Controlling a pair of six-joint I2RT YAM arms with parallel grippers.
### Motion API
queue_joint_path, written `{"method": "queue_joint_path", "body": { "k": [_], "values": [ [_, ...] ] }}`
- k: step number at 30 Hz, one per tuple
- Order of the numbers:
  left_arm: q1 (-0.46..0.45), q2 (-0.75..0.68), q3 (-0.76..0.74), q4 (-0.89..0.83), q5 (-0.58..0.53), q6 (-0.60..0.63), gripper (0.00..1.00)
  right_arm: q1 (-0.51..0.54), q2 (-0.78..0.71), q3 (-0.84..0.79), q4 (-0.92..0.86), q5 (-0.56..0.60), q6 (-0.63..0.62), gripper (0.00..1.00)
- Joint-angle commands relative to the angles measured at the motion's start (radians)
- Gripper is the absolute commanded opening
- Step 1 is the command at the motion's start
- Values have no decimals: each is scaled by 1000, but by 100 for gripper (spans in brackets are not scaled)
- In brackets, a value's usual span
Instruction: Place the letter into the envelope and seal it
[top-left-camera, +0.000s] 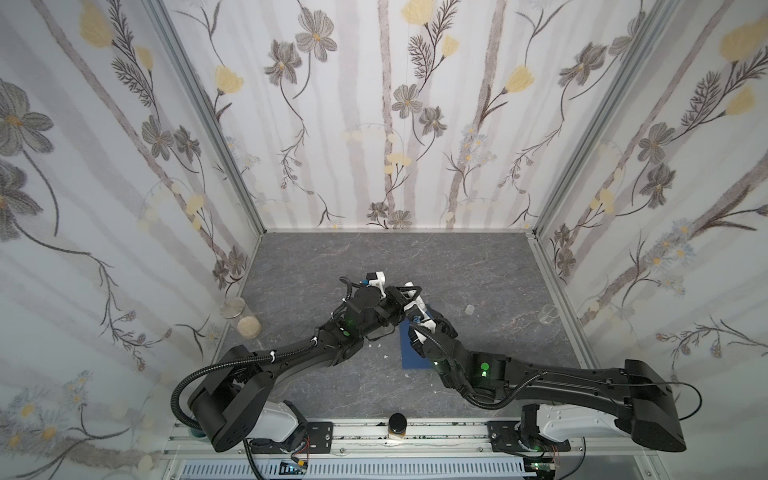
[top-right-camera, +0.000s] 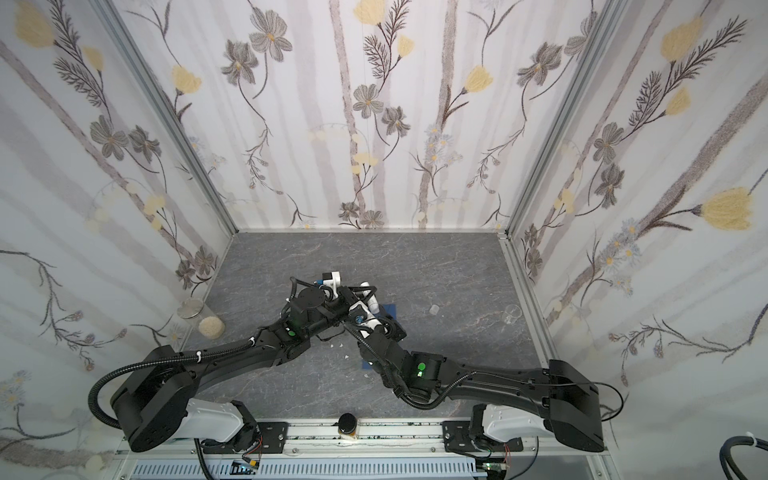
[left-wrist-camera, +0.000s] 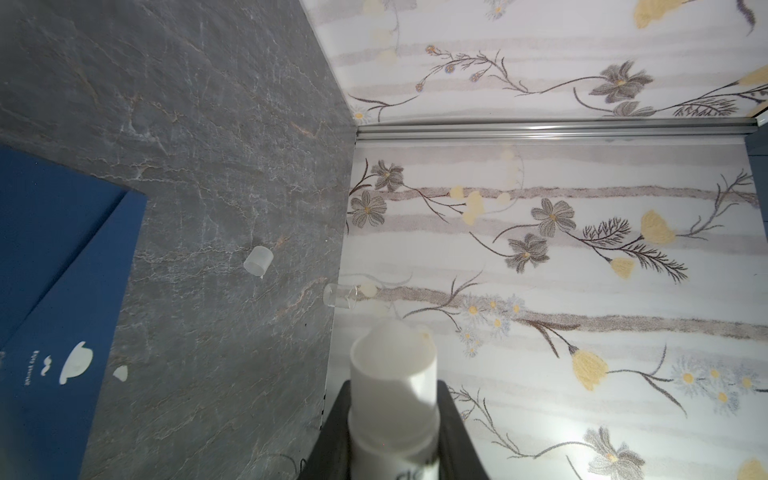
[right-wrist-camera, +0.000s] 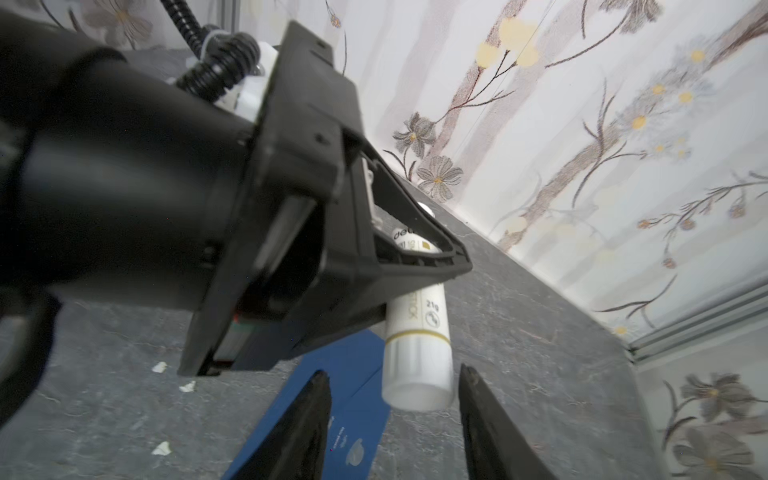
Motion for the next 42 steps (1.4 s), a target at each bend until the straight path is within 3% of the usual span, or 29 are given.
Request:
{"method": "queue_joint_path", "body": {
  "k": [1, 11, 17, 22, 30, 36, 42],
  "values": [
    [4, -4, -1, 56, -52, 23, 0, -59, -81, -46, -11, -200, 193, 54],
    [7, 39, 47, 56, -37, 98, 0, -406, -285, -139, 87, -815, 462, 58],
    [7, 36, 40, 56, -44, 118, 0, -494, -242, -165, 210, -1026, 621, 61],
    [0, 32, 37, 57, -100, 92, 0, -503, -188, -194, 352, -1058, 727, 62],
    [-30, -5, 33, 75, -281, 74, 0, -503, -148, -196, 455, -1024, 787, 56],
    [-31, 1, 42, 94, -287, 63, 0, -503, -118, -201, 499, -1013, 808, 51],
    [-32, 10, 36, 120, -281, 42, 0, -504, -92, -197, 532, -990, 819, 53]
  ]
}}
